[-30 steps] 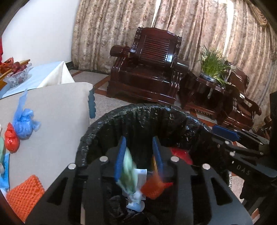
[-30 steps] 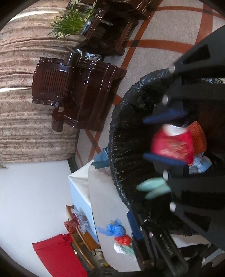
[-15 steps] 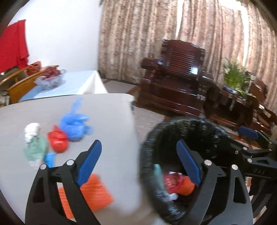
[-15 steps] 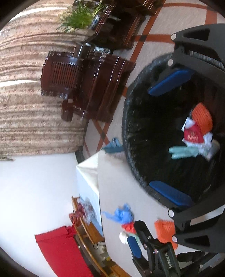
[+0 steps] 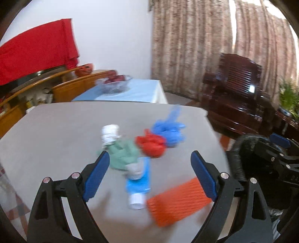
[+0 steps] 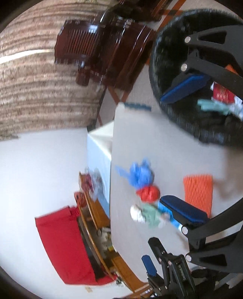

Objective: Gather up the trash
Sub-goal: 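Bring both open tools back to the table and grasp the orange foam net with the right tool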

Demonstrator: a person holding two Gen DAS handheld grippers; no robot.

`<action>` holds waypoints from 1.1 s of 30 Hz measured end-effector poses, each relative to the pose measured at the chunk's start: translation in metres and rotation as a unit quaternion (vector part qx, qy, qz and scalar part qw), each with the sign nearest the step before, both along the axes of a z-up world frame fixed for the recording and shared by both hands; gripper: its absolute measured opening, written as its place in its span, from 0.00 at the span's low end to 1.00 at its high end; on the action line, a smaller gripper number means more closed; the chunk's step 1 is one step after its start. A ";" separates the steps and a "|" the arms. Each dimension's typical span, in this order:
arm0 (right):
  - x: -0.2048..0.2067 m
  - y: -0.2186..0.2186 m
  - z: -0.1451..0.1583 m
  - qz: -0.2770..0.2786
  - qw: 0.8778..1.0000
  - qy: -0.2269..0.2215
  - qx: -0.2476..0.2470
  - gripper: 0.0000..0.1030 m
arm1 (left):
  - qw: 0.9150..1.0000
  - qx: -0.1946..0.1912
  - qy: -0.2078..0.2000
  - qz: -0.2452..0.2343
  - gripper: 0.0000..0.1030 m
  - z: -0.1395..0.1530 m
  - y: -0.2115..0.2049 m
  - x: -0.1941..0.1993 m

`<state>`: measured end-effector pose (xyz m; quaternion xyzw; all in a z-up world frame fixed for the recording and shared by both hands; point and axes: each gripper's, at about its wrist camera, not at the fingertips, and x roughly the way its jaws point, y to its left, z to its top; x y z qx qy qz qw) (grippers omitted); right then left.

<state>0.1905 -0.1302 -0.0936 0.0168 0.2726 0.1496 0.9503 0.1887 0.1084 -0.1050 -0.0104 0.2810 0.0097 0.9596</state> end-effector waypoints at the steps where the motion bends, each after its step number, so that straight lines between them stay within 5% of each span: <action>1: 0.000 0.007 -0.002 0.007 1.000 0.001 -0.001 0.94 | 1.000 0.001 0.002 0.008 0.83 -0.001 0.007 -0.001; 9: 0.002 0.064 -0.030 0.053 0.998 0.005 -0.028 0.93 | 0.998 -0.014 0.023 0.059 0.83 -0.024 0.054 -0.007; 22: 0.021 0.078 -0.092 0.042 0.993 0.100 -0.046 0.87 | 0.996 -0.025 0.047 0.072 0.82 -0.055 0.074 -0.005; 29: 0.021 0.086 -0.107 0.071 0.987 0.134 -0.061 0.60 | 0.996 -0.027 0.055 0.067 0.82 -0.060 0.069 -0.001; 33: 0.018 0.090 -0.107 0.100 0.985 0.135 -0.047 0.31 | 0.996 -0.027 0.057 0.064 0.82 -0.061 0.066 0.000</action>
